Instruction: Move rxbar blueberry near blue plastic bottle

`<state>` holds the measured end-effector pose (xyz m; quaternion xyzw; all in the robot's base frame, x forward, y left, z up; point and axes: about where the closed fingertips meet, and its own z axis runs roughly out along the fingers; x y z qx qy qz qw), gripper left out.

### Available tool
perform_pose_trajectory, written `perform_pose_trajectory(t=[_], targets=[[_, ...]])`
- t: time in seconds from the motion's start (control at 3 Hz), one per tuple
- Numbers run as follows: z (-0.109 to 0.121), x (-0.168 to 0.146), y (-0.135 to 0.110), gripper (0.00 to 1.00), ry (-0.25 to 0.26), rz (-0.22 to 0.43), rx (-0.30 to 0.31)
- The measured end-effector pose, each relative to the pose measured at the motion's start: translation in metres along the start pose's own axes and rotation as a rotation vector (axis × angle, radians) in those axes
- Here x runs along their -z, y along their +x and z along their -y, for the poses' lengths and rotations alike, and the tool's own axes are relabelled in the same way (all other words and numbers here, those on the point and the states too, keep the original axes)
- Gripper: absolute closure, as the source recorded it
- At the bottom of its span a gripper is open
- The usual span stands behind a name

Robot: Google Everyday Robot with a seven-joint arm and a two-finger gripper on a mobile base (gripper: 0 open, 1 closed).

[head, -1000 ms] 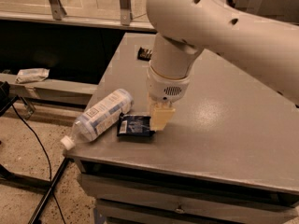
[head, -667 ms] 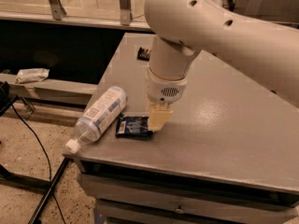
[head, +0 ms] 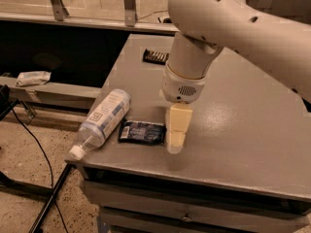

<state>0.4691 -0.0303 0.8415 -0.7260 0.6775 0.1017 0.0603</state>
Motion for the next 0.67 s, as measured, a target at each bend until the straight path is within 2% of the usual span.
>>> perform_pose_trajectory(t=[0.33, 0.67], targets=[[0.015, 0.03, 0.044, 0.0, 0.071, 0.079, -0.095], [0.023, 0.074, 0.119, 0.0, 0.243, 0.192, -0.22]])
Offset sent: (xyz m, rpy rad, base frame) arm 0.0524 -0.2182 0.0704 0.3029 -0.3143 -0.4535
